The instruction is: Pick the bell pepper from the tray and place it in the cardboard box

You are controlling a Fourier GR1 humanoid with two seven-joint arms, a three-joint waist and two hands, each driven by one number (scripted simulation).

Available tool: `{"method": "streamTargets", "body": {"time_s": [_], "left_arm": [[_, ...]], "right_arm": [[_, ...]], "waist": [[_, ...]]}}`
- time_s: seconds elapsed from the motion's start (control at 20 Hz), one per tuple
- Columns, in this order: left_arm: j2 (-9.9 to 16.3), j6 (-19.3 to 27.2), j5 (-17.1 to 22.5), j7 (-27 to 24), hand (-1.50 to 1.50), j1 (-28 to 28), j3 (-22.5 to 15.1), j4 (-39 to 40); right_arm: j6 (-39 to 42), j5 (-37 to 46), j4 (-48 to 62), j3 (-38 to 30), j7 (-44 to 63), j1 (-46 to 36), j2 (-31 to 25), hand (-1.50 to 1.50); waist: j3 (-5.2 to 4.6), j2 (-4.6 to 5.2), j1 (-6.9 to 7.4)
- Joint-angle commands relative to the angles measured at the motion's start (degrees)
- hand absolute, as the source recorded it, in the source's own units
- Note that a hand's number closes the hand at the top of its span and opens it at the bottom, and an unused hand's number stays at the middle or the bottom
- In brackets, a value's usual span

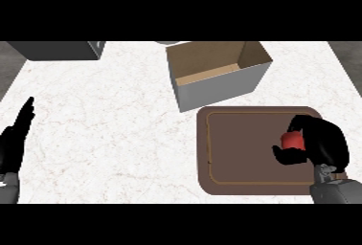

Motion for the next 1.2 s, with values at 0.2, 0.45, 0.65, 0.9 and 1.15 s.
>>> {"method": "streamTargets", "body": {"time_s": [0.2, 0.45, 0.65, 0.9, 1.15], "left_arm": [[1.0, -1.0, 0.1, -2.4, 0.0, -1.5, 1.7, 3.6], [-1.3, -0.5, -1.3, -1.2, 0.0, 0.5, -0.3, 0.0], [-2.1, 1.3, -2.9, 0.2, 0.0, -0.3, -0.3, -1.0], [-0.9, -0.3, -2.1, -0.5, 0.0, -2.3, 1.1, 1.1], [-1.6, -1.2, -2.4, -0.4, 0.0, -2.3, 0.4, 1.4]], "right_arm": [[-2.5, 1.7, -17.6, -3.9, -0.3, 1.0, -4.4, 1.5], [0.3, 3.5, -20.8, -0.5, -0.4, -4.4, -2.5, 1.5], [5.3, 0.9, -19.7, 1.2, 1.4, -12.0, 1.3, 1.5], [1.3, -2.9, -6.0, -3.5, 0.5, -25.4, 6.3, 1.5], [-1.5, -2.4, 3.7, -5.6, 3.8, -35.7, 10.7, 1.5]], "waist": [[-0.02, 0.01, -0.18], [0.02, 0.15, 0.77], [0.02, 0.18, 0.96], [0.03, 0.4, 1.47], [0.03, 0.32, 1.39]]}}
